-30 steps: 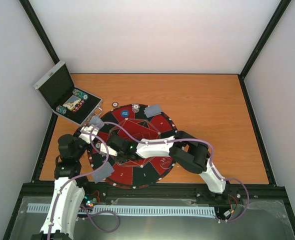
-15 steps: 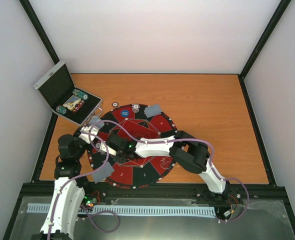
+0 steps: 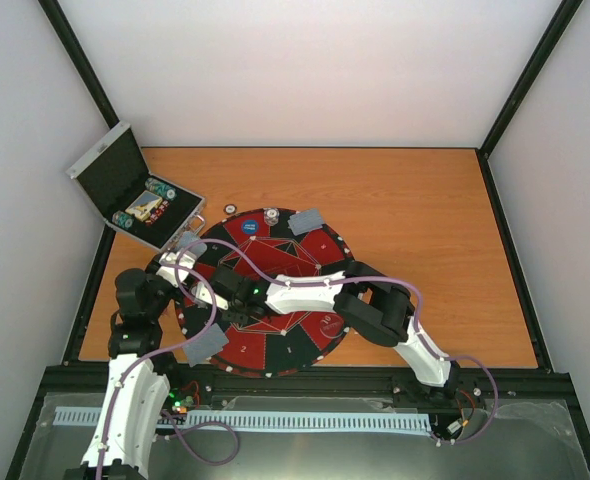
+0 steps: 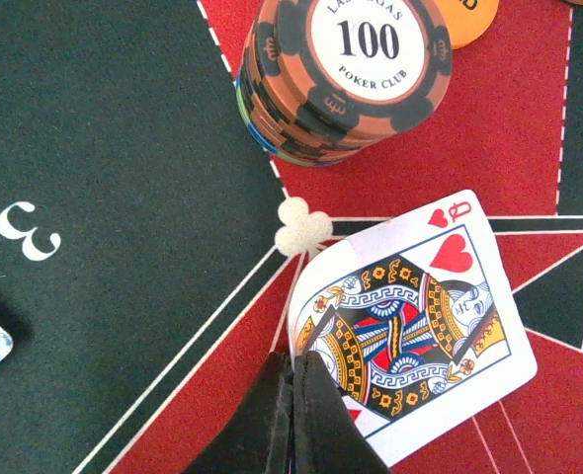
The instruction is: Distribute texas hold em gaming equipment
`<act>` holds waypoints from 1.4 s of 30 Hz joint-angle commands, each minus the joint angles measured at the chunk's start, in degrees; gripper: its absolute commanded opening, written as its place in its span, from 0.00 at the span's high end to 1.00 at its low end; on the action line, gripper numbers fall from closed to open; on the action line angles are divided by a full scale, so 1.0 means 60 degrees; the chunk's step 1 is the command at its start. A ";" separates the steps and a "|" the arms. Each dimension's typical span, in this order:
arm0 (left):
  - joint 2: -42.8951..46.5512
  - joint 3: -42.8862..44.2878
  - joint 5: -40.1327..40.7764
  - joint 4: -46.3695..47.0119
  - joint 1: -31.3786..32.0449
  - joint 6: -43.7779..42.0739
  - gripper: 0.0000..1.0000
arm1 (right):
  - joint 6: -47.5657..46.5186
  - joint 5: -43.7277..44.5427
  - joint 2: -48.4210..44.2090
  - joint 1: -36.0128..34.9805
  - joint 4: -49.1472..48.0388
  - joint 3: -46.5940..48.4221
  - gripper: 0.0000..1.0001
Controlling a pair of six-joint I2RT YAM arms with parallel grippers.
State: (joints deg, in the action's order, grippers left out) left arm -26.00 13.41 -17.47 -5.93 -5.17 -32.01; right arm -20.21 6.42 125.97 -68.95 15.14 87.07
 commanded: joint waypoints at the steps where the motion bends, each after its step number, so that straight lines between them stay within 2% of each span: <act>1: 0.0088 0.0036 -0.0214 0.0408 -0.0032 0.0058 0.44 | 0.0176 -0.0018 0.0292 -0.0001 0.0407 0.0134 0.97; 5: 0.0094 0.0021 -0.0232 0.0430 -0.0032 0.0045 0.43 | 0.0252 -0.0038 0.0253 -0.0008 0.0552 0.0129 0.97; 8: 0.0098 0.0021 -0.0214 0.0415 -0.0032 0.0041 0.43 | 0.0252 -0.0259 0.0156 -0.0007 0.0508 0.0093 0.87; 11: 0.0093 0.0023 -0.0229 0.0417 -0.0032 0.0036 0.43 | 0.0249 -0.0404 0.0046 -0.0003 0.0466 0.0069 0.82; 19: 0.0097 0.0023 -0.0249 0.0425 -0.0026 0.0032 0.43 | 0.0209 -0.0882 -0.0228 -0.0014 0.0463 -0.0007 0.79; 35: 0.0094 0.0036 -0.0323 0.0388 -0.0032 0.0016 0.43 | -0.0139 -0.1683 -0.2988 0.0095 -0.1363 -0.2432 0.68; 39: 0.0106 0.0036 -0.0354 0.0377 -0.0032 0.0017 0.43 | 0.0143 -0.1967 -0.3690 0.0529 -0.1707 -0.3068 0.65; 42: 0.0124 0.0040 -0.0382 0.0364 -0.0032 0.0009 0.43 | 0.0922 -0.2231 -0.3704 0.1183 -0.1719 -0.3109 0.62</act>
State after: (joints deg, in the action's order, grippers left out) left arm -26.00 13.32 -18.48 -5.78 -5.15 -32.01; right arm -19.62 -4.80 104.68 -66.57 7.42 69.30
